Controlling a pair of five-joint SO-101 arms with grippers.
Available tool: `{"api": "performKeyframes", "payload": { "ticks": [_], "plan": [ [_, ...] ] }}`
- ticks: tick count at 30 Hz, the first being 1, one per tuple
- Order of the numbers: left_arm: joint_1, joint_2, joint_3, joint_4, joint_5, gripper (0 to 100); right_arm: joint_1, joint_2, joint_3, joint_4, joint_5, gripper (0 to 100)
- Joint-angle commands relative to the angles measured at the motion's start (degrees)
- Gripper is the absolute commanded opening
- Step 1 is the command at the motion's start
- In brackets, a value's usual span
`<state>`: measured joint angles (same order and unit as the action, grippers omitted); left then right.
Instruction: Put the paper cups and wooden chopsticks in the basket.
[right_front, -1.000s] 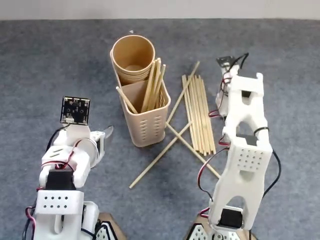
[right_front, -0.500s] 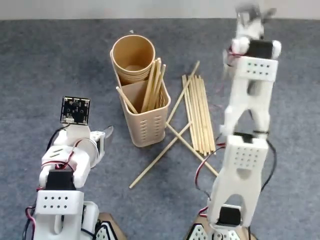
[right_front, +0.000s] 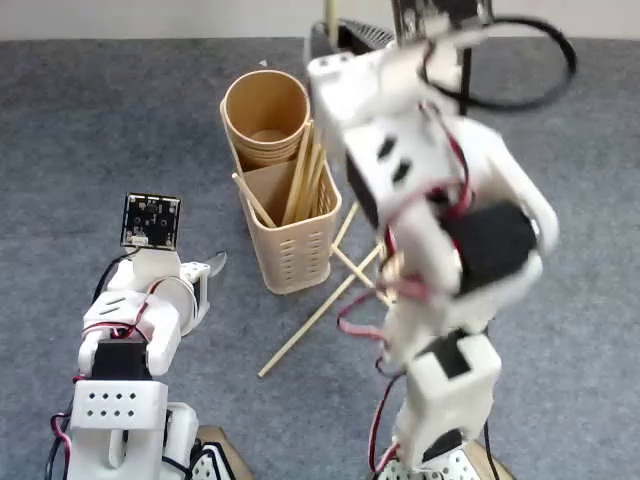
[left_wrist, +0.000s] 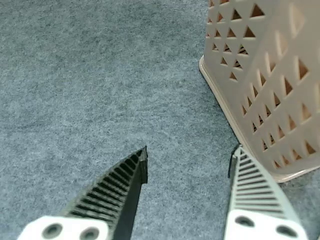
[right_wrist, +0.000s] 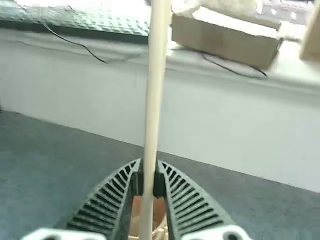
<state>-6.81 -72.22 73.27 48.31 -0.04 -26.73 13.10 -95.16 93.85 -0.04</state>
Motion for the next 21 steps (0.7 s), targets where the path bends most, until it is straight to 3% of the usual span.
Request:
{"api": "performKeyframes", "payload": {
  "ticks": [1,6,8,13,18,21],
  "plan": [
    [0.92,-0.57,-0.22,-0.88,0.53,26,-4.26,-7.08,-6.29,2.86,-0.53,0.5],
    [0.92,-0.57,-0.13,-0.88,0.53,26,-2.24,-14.11,-1.1,7.6,-0.44,0.4],
    [0.92,-0.48,-0.13,-0.88,0.53,26,2.59,-18.15,12.0,7.52,-0.7,0.4],
    [0.92,-0.48,-0.13,-0.88,0.53,26,3.03,-33.1,41.01,6.9,-0.26,0.4],
    [0.92,-0.48,-0.13,-0.88,0.53,26,-0.57,-48.4,59.65,-3.03,0.53,0.5],
    [0.92,-0.48,-0.13,-0.88,0.53,26,-1.54,-55.87,78.64,-17.8,0.44,0.5]
  ]
}}
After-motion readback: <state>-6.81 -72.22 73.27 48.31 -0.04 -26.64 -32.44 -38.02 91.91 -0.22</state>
